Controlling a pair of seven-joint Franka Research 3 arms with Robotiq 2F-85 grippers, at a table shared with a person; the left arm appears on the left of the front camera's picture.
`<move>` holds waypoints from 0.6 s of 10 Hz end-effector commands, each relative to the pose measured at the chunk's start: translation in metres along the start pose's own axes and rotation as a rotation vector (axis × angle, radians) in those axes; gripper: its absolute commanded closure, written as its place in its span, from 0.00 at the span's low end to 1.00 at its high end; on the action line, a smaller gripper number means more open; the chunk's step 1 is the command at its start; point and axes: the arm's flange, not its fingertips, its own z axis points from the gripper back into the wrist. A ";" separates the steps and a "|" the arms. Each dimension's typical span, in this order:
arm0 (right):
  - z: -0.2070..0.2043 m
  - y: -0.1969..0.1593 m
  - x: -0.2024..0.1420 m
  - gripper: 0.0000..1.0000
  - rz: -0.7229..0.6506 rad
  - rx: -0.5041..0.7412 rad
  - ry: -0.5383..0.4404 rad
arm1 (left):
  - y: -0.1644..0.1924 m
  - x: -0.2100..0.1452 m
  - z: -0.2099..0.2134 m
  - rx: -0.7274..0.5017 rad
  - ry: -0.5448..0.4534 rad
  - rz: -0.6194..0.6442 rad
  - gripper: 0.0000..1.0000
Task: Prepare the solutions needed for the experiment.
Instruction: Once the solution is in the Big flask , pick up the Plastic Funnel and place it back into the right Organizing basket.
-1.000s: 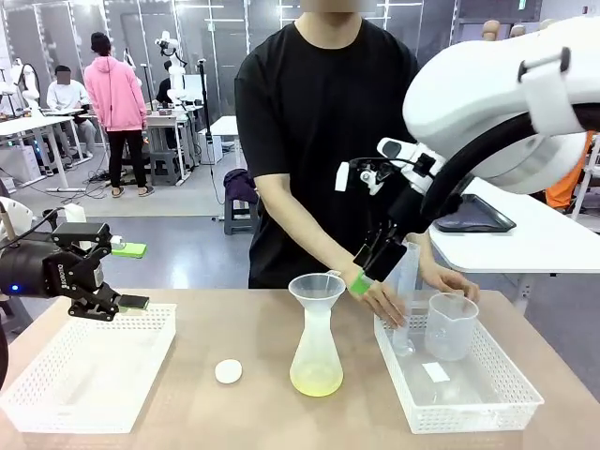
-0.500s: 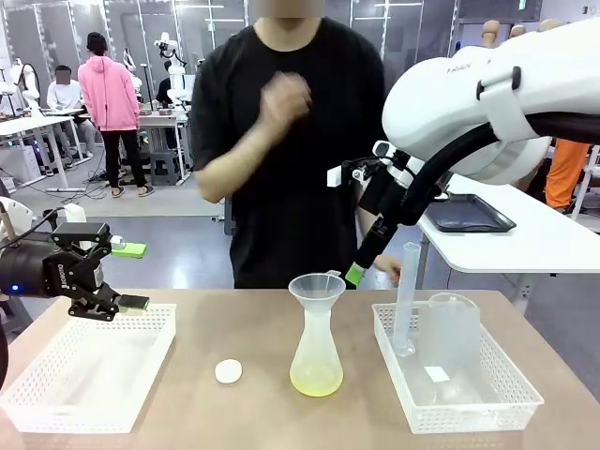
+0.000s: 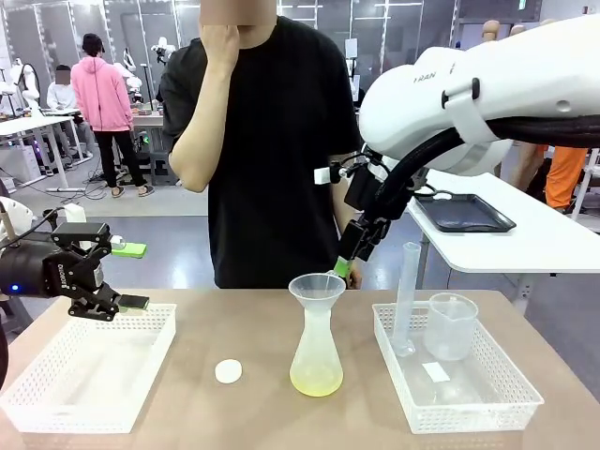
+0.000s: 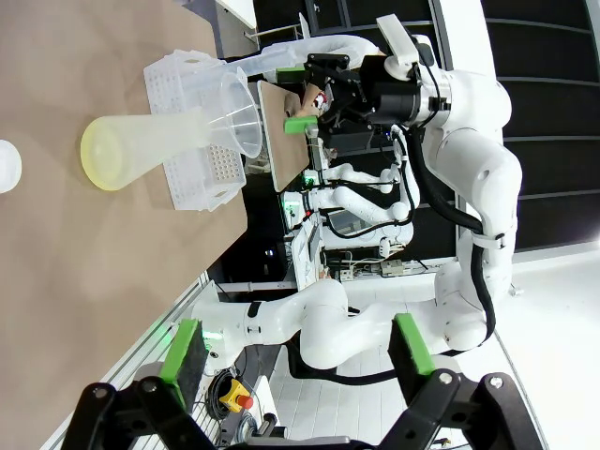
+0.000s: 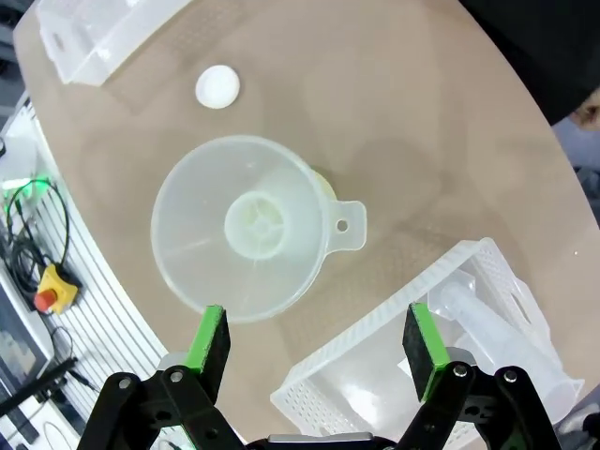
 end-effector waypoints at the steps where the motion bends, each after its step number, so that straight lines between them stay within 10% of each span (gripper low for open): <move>1: -0.001 0.001 0.013 0.07 -0.099 -0.037 0.014 | -0.002 0.001 0.000 -0.014 0.005 0.002 0.00; 3: 0.003 0.004 0.012 0.07 -0.249 0.010 -0.019 | -0.002 0.001 0.000 -0.014 0.005 0.002 0.00; 6: -0.002 -0.002 0.005 0.07 -0.105 -0.011 -0.002 | -0.002 0.001 0.000 -0.014 0.005 0.002 0.00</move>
